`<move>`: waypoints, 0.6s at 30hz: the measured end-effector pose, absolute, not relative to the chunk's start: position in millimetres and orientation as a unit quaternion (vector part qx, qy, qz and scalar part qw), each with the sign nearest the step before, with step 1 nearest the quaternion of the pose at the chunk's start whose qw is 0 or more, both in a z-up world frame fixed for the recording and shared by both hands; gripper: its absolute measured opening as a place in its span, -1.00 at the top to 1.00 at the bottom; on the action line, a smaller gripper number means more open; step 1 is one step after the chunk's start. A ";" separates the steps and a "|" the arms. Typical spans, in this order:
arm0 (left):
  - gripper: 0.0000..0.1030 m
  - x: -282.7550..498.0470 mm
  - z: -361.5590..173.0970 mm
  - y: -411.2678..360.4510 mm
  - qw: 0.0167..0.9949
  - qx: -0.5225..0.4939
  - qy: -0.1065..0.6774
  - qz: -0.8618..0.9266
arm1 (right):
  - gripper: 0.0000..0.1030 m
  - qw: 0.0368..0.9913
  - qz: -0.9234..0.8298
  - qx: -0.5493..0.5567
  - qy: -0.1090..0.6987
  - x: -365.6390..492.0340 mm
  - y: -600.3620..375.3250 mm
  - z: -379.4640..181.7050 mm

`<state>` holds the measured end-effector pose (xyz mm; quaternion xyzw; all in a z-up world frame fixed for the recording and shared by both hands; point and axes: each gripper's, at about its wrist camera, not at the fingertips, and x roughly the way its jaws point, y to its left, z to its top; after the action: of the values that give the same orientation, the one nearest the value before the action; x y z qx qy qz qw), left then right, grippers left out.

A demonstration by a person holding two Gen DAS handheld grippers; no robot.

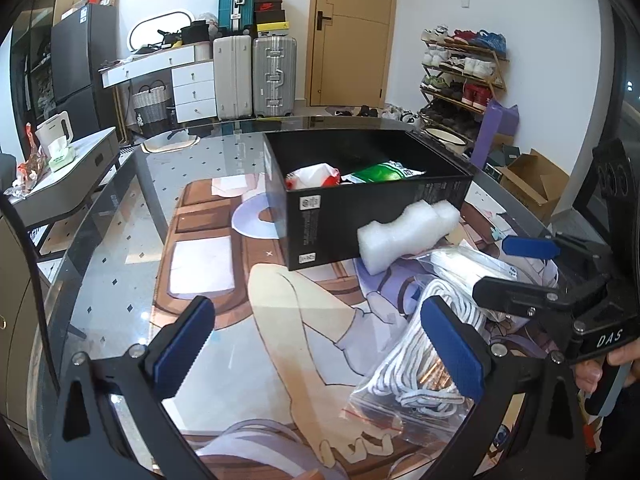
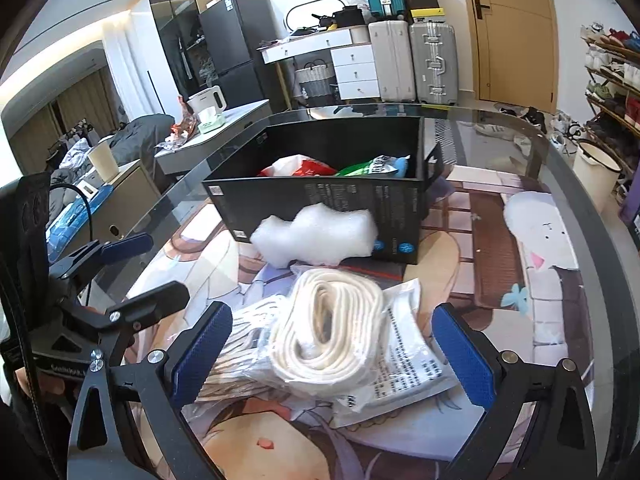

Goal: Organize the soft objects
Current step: 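Lower the right gripper onto the zip bag of cream rope and close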

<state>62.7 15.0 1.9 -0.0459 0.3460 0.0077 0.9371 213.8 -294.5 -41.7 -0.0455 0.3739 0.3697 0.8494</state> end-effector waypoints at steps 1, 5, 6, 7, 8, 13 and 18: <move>-1.00 62.6 2.1 16.9 0.937 -0.048 0.345 0.008 | -0.92 0.848 0.371 -0.046 0.375 214.0 -293.2 -42.0; -1.00 61.8 2.9 20.4 0.938 -0.053 0.343 0.009 | -0.76 0.842 0.378 -0.042 0.384 215.4 -289.0 -45.2; -1.00 62.0 2.7 20.7 0.938 -0.053 0.343 0.009 | -0.74 0.839 0.379 -0.039 0.387 216.6 -288.4 -46.4; -1.00 61.7 2.6 20.8 0.937 -0.053 0.344 0.009 | -0.71 0.838 0.379 -0.038 0.390 217.3 -287.8 -47.9; -1.00 61.7 2.2 20.8 0.937 -0.053 0.344 0.009 | -0.66 0.837 0.379 -0.037 0.393 218.3 -287.4 -49.0; -1.00 63.3 1.0 18.2 0.937 -0.051 0.346 0.006 | -0.52 0.830 0.379 -0.025 0.408 224.4 -288.2 -55.7; -1.00 64.6 -0.5 14.8 0.936 -0.050 0.348 0.002 | -0.37 0.826 0.379 -0.023 0.417 227.1 -285.6 -60.0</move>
<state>64.6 14.8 -0.5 -0.0501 0.3481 0.0016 0.9361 227.1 -285.6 -60.0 -0.0228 0.4171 0.3791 0.8257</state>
